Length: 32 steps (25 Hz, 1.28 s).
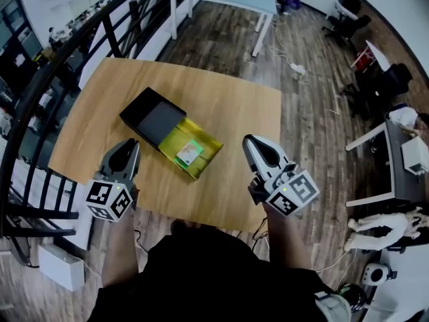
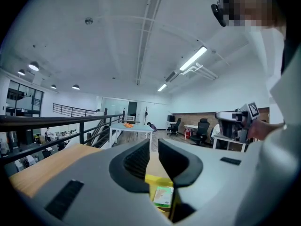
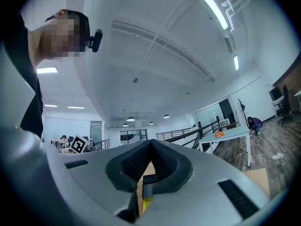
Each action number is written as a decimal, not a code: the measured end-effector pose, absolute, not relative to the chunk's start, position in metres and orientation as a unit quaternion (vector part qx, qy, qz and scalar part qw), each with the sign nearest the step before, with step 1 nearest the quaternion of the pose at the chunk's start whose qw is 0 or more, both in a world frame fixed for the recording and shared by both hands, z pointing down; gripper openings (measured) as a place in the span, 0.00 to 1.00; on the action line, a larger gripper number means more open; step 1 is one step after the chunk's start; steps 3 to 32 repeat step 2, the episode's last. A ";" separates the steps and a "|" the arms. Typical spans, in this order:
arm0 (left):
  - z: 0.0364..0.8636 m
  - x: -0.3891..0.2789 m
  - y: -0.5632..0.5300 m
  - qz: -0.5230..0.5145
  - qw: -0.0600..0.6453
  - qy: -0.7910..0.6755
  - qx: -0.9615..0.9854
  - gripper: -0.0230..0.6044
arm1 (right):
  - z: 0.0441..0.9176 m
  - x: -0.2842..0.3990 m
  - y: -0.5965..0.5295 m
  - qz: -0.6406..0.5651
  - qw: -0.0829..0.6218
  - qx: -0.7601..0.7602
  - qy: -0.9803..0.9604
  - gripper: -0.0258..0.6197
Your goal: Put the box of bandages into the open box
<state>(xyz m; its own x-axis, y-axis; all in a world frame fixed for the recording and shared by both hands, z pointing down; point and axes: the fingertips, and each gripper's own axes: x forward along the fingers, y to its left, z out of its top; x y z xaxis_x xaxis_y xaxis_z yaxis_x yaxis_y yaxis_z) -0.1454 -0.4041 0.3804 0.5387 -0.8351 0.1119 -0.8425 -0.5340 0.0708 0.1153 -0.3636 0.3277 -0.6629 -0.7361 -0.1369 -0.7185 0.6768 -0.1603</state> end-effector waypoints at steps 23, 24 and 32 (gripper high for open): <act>0.382 -0.142 -0.402 0.032 0.059 -0.477 0.876 0.14 | 0.329 0.118 -0.361 -0.048 0.096 -0.401 0.910 0.09; 0.382 -0.142 -0.402 0.032 0.059 -0.477 0.876 0.14 | 0.329 0.118 -0.361 -0.048 0.096 -0.401 0.910 0.09; 0.382 -0.142 -0.402 0.032 0.059 -0.477 0.876 0.14 | 0.329 0.118 -0.361 -0.048 0.096 -0.401 0.910 0.09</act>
